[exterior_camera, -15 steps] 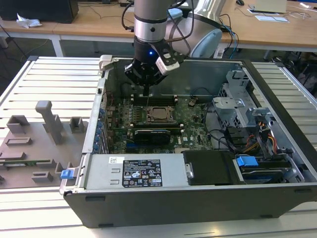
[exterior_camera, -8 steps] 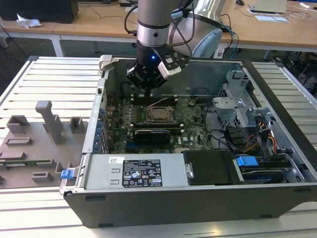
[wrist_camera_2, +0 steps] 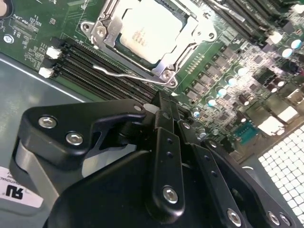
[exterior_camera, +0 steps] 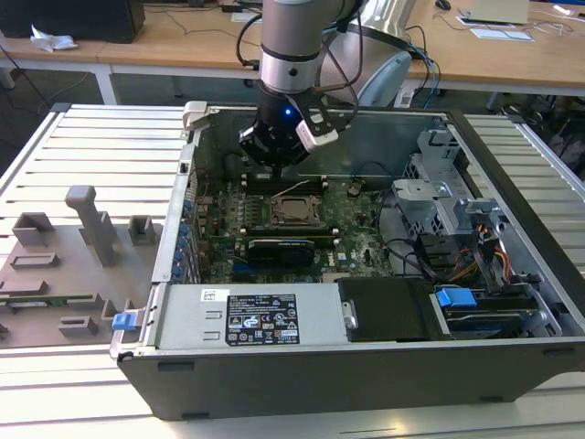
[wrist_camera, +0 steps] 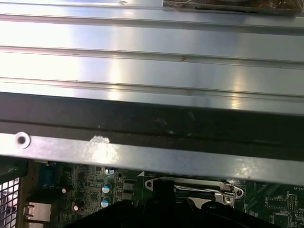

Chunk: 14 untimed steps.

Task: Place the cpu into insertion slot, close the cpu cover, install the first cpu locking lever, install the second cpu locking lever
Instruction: 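Install the first cpu locking lever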

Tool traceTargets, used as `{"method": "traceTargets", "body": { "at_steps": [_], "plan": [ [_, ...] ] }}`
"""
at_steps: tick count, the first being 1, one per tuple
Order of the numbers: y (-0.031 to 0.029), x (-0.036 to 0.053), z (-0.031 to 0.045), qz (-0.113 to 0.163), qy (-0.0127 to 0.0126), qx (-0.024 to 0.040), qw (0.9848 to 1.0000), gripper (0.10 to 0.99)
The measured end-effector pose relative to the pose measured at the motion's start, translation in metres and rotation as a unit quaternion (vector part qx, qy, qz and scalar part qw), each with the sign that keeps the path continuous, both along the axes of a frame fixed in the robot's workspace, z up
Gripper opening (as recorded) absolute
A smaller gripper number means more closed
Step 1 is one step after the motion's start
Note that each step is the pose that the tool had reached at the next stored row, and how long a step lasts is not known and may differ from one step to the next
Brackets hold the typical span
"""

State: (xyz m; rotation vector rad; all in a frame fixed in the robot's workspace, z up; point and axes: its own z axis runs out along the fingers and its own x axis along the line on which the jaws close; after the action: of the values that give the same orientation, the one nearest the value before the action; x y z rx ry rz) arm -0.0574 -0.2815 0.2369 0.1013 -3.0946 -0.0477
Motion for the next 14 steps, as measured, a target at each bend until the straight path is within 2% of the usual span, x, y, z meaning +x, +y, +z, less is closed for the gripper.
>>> {"method": "traceTargets", "body": {
  "at_steps": [4,6,14],
  "plan": [
    [0.0000,0.0030,-0.0034,-0.003,0.0011,0.0086,1.0000,0.106],
    [0.0000,0.0065,-0.0061,-0.005,0.0025,0.0112,0.9999,0.106],
    [0.0000,0.0261,-0.0134,-0.006,0.0111,0.0158,0.9998,0.106]
  ]
}}
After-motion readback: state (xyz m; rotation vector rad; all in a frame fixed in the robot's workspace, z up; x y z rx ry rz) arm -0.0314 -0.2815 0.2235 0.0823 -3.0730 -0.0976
